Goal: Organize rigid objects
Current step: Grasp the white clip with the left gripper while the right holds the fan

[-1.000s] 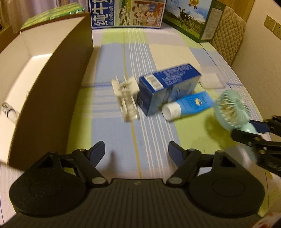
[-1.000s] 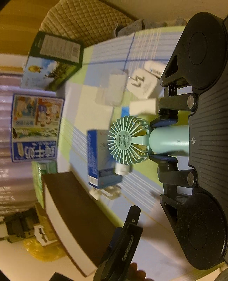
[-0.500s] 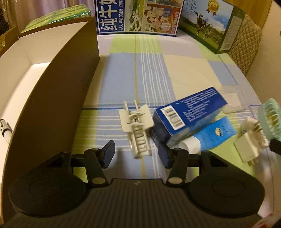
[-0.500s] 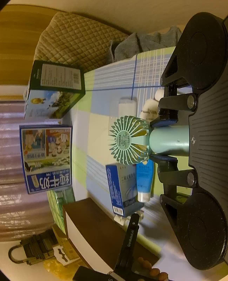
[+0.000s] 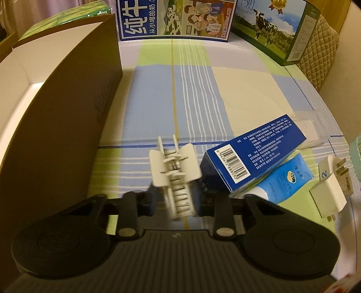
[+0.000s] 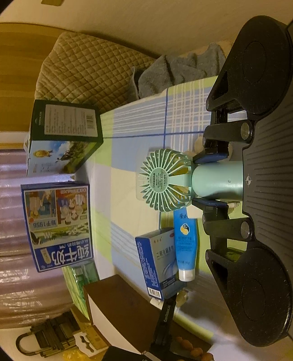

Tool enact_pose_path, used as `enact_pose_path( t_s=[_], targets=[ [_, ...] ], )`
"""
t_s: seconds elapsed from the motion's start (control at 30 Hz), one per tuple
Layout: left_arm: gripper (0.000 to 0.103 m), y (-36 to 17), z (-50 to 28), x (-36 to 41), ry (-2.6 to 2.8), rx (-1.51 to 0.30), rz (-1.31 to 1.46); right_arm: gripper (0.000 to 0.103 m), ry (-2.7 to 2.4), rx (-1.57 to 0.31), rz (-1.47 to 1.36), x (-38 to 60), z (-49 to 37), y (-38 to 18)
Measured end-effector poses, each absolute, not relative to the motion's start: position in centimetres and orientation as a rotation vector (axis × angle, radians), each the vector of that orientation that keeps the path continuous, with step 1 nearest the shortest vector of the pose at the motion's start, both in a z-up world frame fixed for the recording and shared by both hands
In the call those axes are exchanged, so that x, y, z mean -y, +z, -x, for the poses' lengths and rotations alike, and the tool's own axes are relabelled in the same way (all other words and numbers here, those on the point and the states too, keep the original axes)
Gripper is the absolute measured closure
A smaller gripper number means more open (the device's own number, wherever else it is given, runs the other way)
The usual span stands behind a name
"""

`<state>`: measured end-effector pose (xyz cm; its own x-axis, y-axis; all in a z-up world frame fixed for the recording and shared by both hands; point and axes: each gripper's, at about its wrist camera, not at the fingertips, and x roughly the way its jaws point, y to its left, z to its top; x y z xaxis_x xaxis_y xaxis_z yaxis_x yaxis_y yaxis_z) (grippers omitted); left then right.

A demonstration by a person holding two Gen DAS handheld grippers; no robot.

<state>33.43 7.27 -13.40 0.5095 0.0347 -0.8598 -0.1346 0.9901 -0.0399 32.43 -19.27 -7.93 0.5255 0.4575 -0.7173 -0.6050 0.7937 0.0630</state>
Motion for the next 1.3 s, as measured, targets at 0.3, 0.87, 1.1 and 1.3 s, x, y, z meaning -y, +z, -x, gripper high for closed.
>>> enact_pose_path(
  t_s=[0.3, 0.87, 1.1, 1.3],
  targets=[
    [0.087, -11.9, -31.6, -6.9, 0.096, -0.974, 0.086, 0.073, 0.654, -0.785, 0.202, 19.0, -31.7, -7.4],
    [0.087, -5.9, -25.5, -7.6, 0.084, -0.834, 0.122, 0.073, 0.747, -0.732, 0.215, 16.1, -28.9, -4.9],
    [0.087, -2.8, -23.3, -8.5, 0.067, -0.758, 0.137, 0.073, 0.784, -0.716, 0.213, 14.3, -27.7, -3.2],
    [0.087, 0.1, -21.6, -9.9, 0.068, -0.69, 0.143, 0.073, 0.842, -0.708, 0.195, 11.9, -26.2, -1.2]
  ],
)
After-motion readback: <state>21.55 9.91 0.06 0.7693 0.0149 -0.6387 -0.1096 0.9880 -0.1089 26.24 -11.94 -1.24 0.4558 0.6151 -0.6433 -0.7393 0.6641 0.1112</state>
